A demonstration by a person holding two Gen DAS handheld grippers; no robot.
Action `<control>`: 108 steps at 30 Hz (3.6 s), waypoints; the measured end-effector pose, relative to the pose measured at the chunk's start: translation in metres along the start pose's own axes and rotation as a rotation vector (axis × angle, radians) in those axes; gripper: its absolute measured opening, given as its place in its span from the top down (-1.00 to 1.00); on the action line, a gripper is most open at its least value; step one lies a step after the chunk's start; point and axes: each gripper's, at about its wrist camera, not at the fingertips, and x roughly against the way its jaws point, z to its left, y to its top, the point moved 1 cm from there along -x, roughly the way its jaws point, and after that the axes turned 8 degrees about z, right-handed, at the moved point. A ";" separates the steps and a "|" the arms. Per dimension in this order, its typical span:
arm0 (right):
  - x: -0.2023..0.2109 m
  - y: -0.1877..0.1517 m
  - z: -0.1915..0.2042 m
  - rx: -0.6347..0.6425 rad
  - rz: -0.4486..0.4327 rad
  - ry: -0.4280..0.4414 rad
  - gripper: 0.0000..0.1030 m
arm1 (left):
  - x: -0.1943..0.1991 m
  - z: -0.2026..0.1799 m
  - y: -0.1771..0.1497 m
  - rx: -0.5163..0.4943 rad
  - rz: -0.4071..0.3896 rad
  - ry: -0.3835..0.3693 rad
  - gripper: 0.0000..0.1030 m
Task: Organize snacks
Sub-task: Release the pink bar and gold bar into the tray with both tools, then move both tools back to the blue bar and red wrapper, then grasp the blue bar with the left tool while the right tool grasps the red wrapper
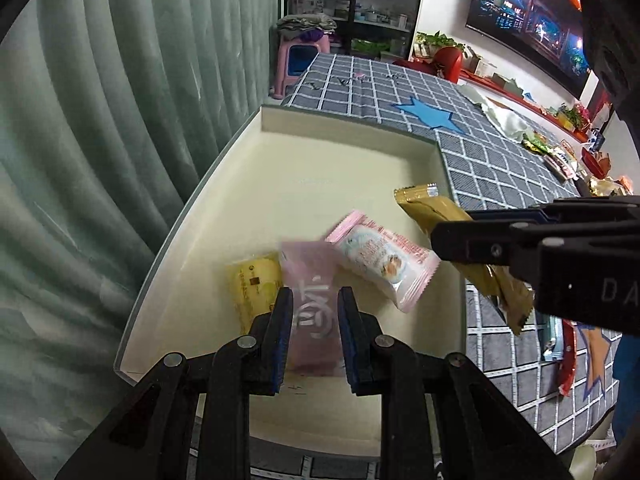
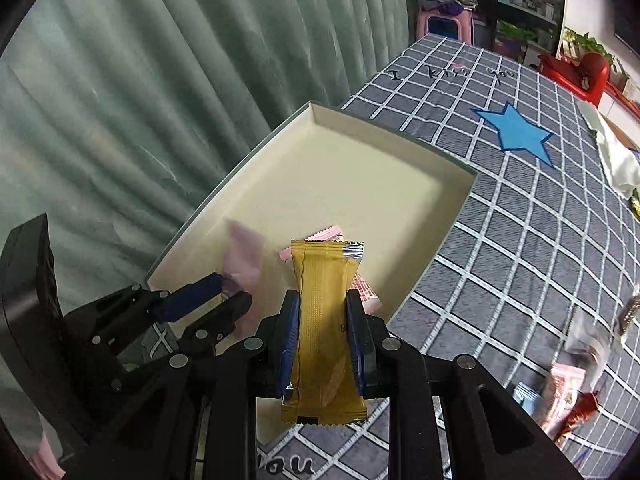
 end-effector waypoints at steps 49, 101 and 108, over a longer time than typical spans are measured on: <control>0.043 -0.141 -0.249 -0.651 -0.051 -0.180 -0.93 | -0.008 -0.189 -0.023 -0.308 0.063 -0.065 -0.57; 0.083 -0.164 -0.227 -0.430 -0.072 -0.120 0.47 | 0.014 -0.198 -0.010 -0.315 0.015 -0.110 0.51; 0.090 -0.142 -0.197 -0.367 -0.076 -0.099 0.47 | 0.031 -0.164 -0.004 -0.282 -0.024 -0.075 0.51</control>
